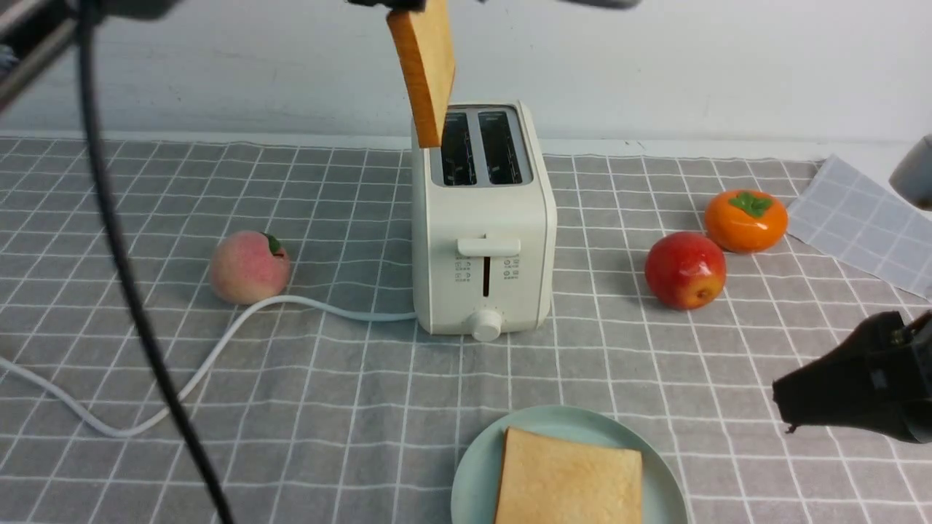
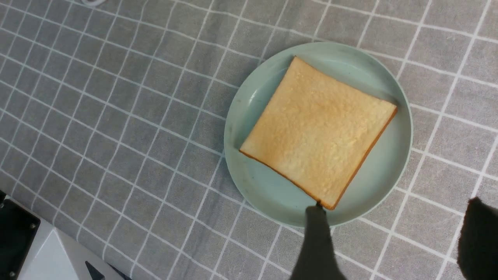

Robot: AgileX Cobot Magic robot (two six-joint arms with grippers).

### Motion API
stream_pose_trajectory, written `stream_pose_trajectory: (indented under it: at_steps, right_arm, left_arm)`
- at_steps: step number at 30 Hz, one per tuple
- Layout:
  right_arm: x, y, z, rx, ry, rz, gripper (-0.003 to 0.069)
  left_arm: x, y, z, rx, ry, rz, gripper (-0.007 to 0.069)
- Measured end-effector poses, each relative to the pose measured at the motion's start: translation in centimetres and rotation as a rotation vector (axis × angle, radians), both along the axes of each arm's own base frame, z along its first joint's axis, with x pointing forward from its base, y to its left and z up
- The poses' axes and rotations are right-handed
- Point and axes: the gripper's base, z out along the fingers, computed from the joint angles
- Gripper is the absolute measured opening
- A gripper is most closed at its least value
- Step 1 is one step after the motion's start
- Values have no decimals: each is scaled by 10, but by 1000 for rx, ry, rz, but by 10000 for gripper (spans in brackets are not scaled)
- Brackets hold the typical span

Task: Take toasted bread from bread machine on grey coffee table place on plate.
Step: 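Place the slice of bread on the plate with the left gripper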

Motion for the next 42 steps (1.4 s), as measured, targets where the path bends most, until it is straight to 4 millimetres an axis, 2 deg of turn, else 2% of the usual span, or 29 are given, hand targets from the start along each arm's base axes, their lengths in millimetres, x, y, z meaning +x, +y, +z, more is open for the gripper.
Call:
stream_pose_trajectory:
  at_steps: [1, 3, 6, 7, 8, 9, 10, 11, 12, 13, 14, 16, 18, 22, 27, 31, 32, 33, 39, 40, 41, 42]
  right_arm:
    - [0, 0, 0, -4, -1, 0, 463]
    - [0, -1, 0, -11, -2, 0, 463]
    - [0, -1, 0, -11, -5, -2, 463]
    - [1, -1, 0, -11, -6, -3, 463]
    - [1, -1, 0, -12, -9, -5, 463]
    - [1, -1, 0, -13, -11, -6, 463]
    - [2, -1, 0, -14, -17, -10, 463]
    - [2, -1, 0, -14, -19, -11, 463]
    - [2, -1, 0, -13, -24, -14, 463]
    - [2, -1, 0, -13, -25, -15, 463]
    - [3, -1, 1, -12, -29, -17, 463]
    - [3, -1, 1, -12, -30, -18, 463]
    - [3, -1, 1, -11, -31, -18, 463]
    - [4, -1, 2, -1, -42, -26, 462]
    - [5, 1, 4, 41, -46, -32, 446]
    - [5, 2, 5, 53, -45, -33, 430]
    - [4, 2, 5, 53, -44, -33, 421]
    - [4, 2, 4, 53, -43, -32, 420]
    - [4, 2, 4, 50, -35, -27, 374]
    - [4, 2, 4, 51, -37, -28, 371]
    - [5, 2, 5, 53, -46, -34, 346]
    - [5, 2, 5, 54, -51, -37, 338]
  left_arm:
    - [-20, 4, 12, 0, 46, -72, 13]
    - [-42, 0, 17, -33, 127, -223, 13]
    - [-69, -17, 2, -104, 299, -526, 13]
    - [-72, -20, -2, -118, 322, -565, 13]
    - [-79, -34, -24, -166, 414, -705, 13]
    - [-81, -41, -36, -205, 460, -761, 13]
    - [-82, -47, -57, -217, 516, -814, 13]
    - [-82, -48, -60, -219, 527, -822, 13]
    - [-83, -54, -86, -227, 598, -859, 13]
    - [-83, -55, -87, -225, 597, -864, 13]
    - [-83, -57, -121, -221, 690, -854, 13]
    - [-83, -58, -158, -211, 788, -826, 13]
    - [-82, -57, -179, -201, 836, -807, 13]
    - [-76, -58, -209, -202, 856, -744, 15]
    - [-64, -62, -213, -229, 757, -672, 51]
    - [-59, -62, -213, -229, 705, -641, 108]
    - [-57, -61, -213, -218, 689, -634, 156]
    - [-57, -61, -213, -216, 686, -632, 170]
    - [-54, -55, -212, -133, 635, -599, 497]
    - [-54, -55, -211, -136, 634, -596, 507]
    - [-55, -49, -203, -94, 615, -572, 569]
    - [-56, -47, -201, -90, 615, -555, 591]
